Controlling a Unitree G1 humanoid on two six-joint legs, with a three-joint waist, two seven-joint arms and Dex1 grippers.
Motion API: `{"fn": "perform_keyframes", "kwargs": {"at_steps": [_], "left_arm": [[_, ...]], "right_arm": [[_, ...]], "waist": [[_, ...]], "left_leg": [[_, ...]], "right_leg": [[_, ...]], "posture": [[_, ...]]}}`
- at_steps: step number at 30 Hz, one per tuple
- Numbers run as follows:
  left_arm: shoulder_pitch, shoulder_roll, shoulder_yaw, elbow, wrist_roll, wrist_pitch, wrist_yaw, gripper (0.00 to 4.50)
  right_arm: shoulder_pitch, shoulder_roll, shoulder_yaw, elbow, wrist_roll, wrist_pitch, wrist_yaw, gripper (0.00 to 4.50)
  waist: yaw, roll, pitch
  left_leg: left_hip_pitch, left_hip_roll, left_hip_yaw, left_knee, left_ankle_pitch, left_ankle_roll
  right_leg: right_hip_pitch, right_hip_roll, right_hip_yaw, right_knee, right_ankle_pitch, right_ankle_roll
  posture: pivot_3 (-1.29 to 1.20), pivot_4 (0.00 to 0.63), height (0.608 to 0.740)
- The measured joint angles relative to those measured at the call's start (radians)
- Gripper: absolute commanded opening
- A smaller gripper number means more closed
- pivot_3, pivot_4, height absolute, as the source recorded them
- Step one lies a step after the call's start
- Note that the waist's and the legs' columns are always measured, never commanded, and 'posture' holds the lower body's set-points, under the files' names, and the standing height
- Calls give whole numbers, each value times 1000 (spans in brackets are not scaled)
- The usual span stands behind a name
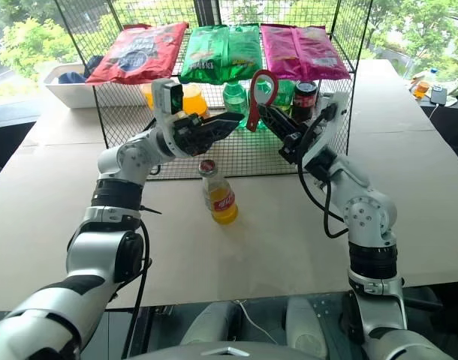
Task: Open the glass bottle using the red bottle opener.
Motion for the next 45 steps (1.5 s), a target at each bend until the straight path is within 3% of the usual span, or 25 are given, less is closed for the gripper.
{"fn": "perform_keyframes", "kwargs": {"at_steps": [16,19,24,37,40,45], "left_arm": [[-44,-36,17,76,-12,8,6,2692],[-44,-38,19,76,-14,17,4,2046],[-44,-42,25,76,-14,28,-1,70],[-90,-78,55,148,-13,3,24,70],[-104,-88,57,177,-13,-4,34,0],[-137,-87,94,202,-13,-27,53,0]], "right_arm": [[-10,-35,69,68,-19,82,145,0],[-13,-37,69,86,-40,82,152,0],[-39,-33,69,108,-62,77,175,0],[-65,-38,33,140,-59,63,193,0],[-70,-62,28,146,-62,76,203,980],[-78,-80,30,177,-108,74,199,3268]], "waist": [[-1,0,0],[-1,0,0],[-1,0,0],[0,0,0],[-1,-1,0],[-1,-1,1]], "left_leg": [[0,0,0,0,0,0],[0,0,0,0,0,0],[0,0,0,0,0,0],[0,-1,0,0,0,0],[-1,-1,0,0,0,0],[-2,-1,2,0,0,0]], "right_leg": [[0,0,0,0,0,0],[0,0,0,0,0,0],[0,0,0,1,0,0],[0,-1,-1,1,0,0],[0,-1,-1,1,0,0],[-4,-2,-1,2,0,0]], "posture": [[0,150,740],[0,150,740],[0,150,740],[0,150,740],[0,150,740],[0,150,740]]}}
